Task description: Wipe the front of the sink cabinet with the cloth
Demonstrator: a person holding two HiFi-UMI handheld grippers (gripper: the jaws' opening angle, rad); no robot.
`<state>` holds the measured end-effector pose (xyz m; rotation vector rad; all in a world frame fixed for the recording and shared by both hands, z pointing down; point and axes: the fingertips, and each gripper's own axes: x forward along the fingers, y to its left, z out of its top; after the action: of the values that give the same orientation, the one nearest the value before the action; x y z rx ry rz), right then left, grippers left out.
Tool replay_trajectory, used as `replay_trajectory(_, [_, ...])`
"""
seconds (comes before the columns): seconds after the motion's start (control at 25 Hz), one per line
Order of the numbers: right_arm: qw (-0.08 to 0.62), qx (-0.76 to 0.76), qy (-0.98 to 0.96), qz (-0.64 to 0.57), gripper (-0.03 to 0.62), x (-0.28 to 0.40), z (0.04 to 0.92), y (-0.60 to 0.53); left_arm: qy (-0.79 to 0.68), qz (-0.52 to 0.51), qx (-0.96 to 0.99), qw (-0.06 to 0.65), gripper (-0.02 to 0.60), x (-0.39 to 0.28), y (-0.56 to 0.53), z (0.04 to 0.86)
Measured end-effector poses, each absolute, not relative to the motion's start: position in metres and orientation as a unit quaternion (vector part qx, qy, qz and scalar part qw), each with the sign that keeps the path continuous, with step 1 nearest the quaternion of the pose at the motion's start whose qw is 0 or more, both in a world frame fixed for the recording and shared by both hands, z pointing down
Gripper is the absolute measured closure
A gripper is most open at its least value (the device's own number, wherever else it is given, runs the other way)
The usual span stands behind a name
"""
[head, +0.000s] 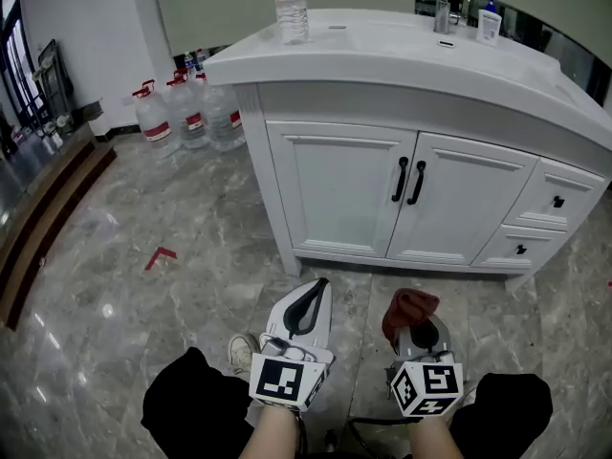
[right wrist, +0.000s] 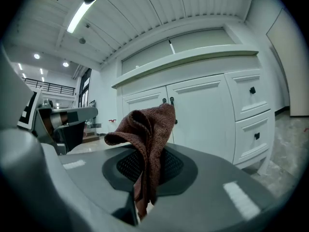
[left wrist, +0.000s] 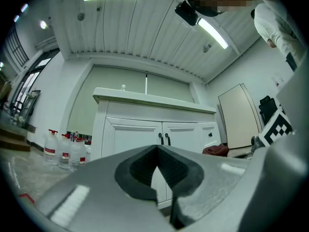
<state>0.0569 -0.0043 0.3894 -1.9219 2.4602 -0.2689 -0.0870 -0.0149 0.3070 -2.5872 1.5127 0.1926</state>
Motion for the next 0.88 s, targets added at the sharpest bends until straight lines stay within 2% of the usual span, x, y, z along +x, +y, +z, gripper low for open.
replay_trajectory(0.2, [-0.013, -0.601, 0.797, -0.059, 0.517, 0.039, 0.379, -0.061, 0.523, 0.058, -0.847, 0.075, 0.581, -0.113, -0.062, 0.3])
replay_trajectory(0.4, [-0.003, -0.577, 0.816, -0.033, 0.517, 0.007, 0.341, -0.12, 0.541, 0.048, -0.834, 0.096, 0.581, -0.144, -0.109, 0.28])
replay_trajectory(0.88, [0.029, -0.519, 0.854, 0.007, 0.516, -0.122, 0.262, -0.217, 0.549, 0.048, -0.827, 0.109, 0.581, -0.23, -0.181, 0.244])
